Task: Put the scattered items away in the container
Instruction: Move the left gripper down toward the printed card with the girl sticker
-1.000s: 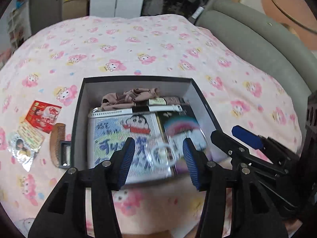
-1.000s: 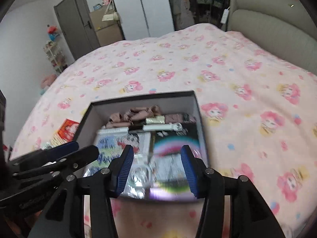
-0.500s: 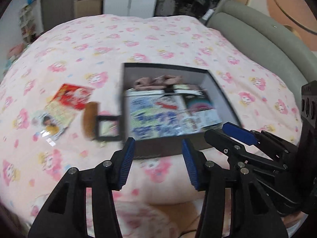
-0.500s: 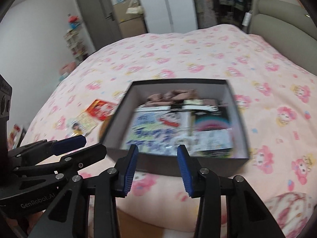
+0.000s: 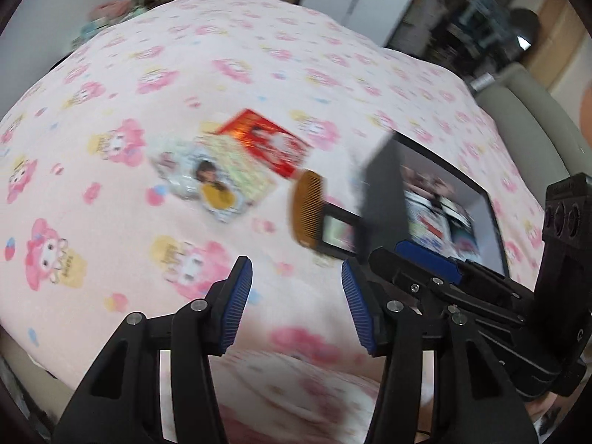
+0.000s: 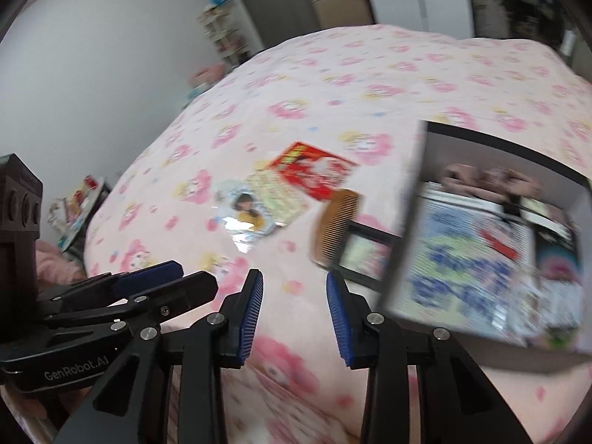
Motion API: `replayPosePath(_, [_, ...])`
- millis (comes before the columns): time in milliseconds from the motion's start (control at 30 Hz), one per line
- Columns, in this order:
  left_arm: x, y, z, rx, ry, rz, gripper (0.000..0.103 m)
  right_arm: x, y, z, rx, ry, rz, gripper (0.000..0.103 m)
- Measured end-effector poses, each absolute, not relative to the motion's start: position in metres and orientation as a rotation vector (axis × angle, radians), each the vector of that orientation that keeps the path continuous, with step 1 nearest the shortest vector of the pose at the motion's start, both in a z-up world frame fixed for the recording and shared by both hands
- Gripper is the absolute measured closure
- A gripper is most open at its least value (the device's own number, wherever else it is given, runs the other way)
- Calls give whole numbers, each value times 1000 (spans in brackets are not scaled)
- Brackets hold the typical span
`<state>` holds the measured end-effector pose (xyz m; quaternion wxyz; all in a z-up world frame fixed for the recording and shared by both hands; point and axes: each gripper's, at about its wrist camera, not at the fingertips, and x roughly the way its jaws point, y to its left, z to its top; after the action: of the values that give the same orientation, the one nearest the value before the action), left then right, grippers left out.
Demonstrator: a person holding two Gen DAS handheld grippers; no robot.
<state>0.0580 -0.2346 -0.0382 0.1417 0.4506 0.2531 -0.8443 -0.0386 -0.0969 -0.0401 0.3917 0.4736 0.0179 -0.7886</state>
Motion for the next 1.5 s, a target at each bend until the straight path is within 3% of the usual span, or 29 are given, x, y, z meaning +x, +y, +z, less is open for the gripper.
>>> replayPosePath(333, [30,-369,-136,1403,1111,-2201,52,-96,-216,-128,1493,136,-1801,69])
replayPosePath(567, [4,-407,-154,1307,1109,-2220,54,-112,-224,-180,1657,37,-1729,69])
replayPosePath(733, [-10,-411,-171,1354,1126,-2204,77,-123,-224,-187,1654,-87,-1729,63])
replayPosePath(933, [8,-390,-173,1409,1146,-2251,92,-122,-232,-188,1612,-116,-1684,63])
replayPosePath(1267, [55,-379,-161,1386,1248,-2260,91,-85,-218,-166,1565,-50,-1643,63])
replayPosePath(1333, [56,-390,-160,1358,1230,-2234,78,-87,-215,-162,1561,-46,-1688,63])
replayPosePath(1500, [34,-412,-155,1282,1190,-2261,71,-113,-218,-173,1621,-54,-1773,63])
